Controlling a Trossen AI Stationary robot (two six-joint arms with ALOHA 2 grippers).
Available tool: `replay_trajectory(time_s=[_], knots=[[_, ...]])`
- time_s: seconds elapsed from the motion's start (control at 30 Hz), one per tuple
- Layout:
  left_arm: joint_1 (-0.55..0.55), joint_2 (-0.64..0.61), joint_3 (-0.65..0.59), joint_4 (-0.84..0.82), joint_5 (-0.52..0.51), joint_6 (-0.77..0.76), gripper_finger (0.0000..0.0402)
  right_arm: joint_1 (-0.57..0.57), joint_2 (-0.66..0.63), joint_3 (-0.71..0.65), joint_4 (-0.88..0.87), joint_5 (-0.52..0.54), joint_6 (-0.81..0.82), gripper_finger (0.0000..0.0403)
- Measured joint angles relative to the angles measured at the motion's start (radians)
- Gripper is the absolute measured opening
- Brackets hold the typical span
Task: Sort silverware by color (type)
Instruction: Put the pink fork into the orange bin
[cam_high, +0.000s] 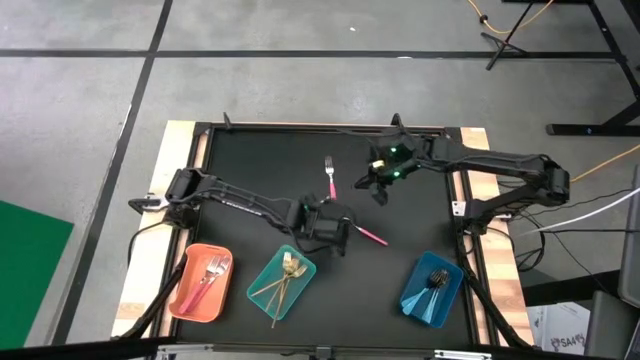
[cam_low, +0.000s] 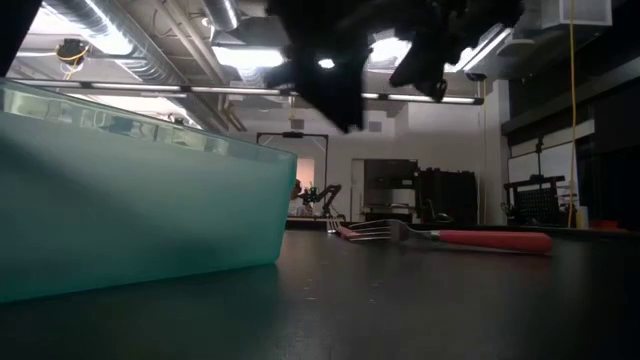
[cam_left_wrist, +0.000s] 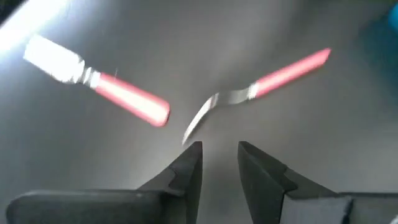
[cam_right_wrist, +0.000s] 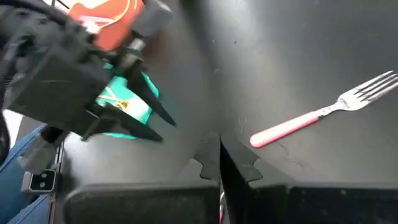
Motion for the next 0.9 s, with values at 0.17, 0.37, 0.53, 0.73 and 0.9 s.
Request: replay_trajectory(time_s=[0.17, 0.37, 0.53, 0.73, 0.9], knots=[[0.051, 0.027, 0.000, 0.281, 0.078, 0.221, 0.0096, 0.003, -0.101, 0.000, -0.074, 0.034, -0.014, 0.0000], [0.118, 0.064, 0.001, 0.467, 0.267, 0.258, 0.0096, 0.003, -0.195, 0.000, -0.144, 0.051, -0.012, 0.0000], [0.146, 0.075, 0.000, 0.433, 0.302, -0.022, 0.0096, 0.003, -0.232, 0.000, -0.195, 0.083, -0.012, 0.0000], [0.160, 0.091, 0.000, 0.416, 0.351, -0.195, 0.0096, 0.003, -0.228, 0.000, -0.213, 0.085, -0.012, 0.0000], [0.156, 0.122, 0.000, 0.387, 0.392, -0.377, 0.0096, 0.003, -0.223, 0.000, -0.221, 0.100, -0.016, 0.0000]])
